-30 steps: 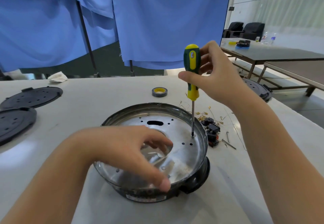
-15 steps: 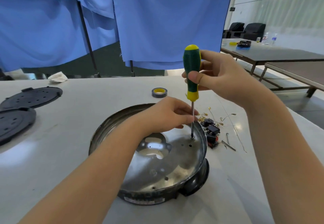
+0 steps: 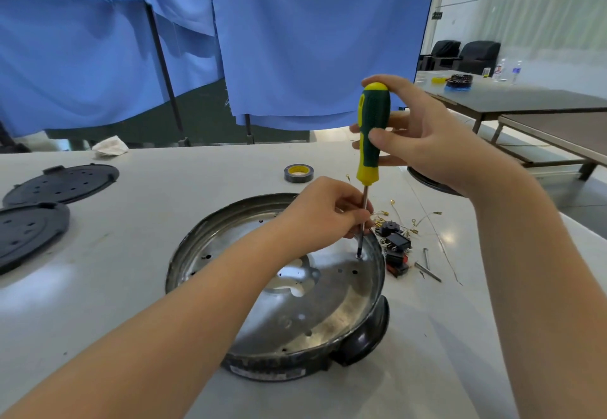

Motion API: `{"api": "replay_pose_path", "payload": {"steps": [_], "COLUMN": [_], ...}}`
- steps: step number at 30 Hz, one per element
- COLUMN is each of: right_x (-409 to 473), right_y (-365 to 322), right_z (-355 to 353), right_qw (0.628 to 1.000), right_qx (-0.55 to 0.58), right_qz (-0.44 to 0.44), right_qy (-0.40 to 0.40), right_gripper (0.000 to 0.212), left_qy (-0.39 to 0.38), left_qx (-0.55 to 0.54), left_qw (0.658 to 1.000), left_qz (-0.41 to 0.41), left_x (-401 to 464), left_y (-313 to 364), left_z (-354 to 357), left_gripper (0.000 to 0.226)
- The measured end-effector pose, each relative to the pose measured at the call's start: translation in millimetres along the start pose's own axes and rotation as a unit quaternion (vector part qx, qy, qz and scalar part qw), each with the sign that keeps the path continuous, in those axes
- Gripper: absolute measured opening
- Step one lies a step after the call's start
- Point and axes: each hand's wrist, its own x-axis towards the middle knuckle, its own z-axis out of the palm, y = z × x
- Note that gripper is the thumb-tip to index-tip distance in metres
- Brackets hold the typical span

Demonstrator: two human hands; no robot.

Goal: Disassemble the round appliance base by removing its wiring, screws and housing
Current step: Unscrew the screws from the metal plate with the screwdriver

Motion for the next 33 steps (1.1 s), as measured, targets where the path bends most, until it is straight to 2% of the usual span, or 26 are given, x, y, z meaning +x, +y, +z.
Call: {"api": "replay_pose_path", "payload": {"steps": [3, 5, 8, 11, 18, 20, 22, 26, 30, 33], "right_x": [3, 4, 5, 2, 2, 4, 6, 6, 3, 2], "right_y": [-1, -1, -4, -10, -12, -10, -8, -7, -13, -15], "right_z": [5, 9, 13, 10, 9, 13, 19, 22, 18, 15], "right_qw": [0.991, 0.974, 0.956, 0.966, 0.993, 0.994, 0.986, 0.965, 0.982, 0.990], "right_qx": [-0.106, -0.170, -0.216, -0.189, -0.087, -0.067, -0.117, -0.179, -0.113, -0.083], "right_qz": [-0.018, -0.041, -0.069, -0.070, -0.064, -0.058, -0.073, -0.092, -0.095, -0.090], "right_qy": [0.078, 0.141, 0.187, 0.161, 0.051, 0.060, 0.098, 0.166, 0.118, 0.065], "right_gripper": [0.043, 0.049, 0.047, 0.039, 0.036, 0.032, 0.023, 0.037, 0.031, 0.036], "left_qy": [0.008, 0.010, 0.019, 0.030, 0.039, 0.039, 0.040, 0.037, 0.035, -0.006], "left_qx": [0.006, 0.018, 0.036, 0.040, 0.032, 0.023, 0.017, 0.028, 0.025, -0.005], "left_qw": [1.000, 1.000, 0.999, 0.998, 0.998, 0.999, 0.999, 0.999, 0.999, 1.000], "left_qz": [0.007, 0.016, 0.026, 0.031, 0.024, 0.021, 0.018, 0.018, 0.011, 0.003], "left_x": [1, 1, 2, 1, 1, 0, -1, 0, -1, -4], "left_y": [-1, -2, -2, -4, -5, -5, -5, -4, -3, -2], "left_z": [0, 1, 1, 0, -1, -2, -2, -2, -2, -3], "left_gripper": [0.012, 0.010, 0.008, 0.002, 0.017, 0.017, 0.017, 0.018, 0.019, 0.009]}}
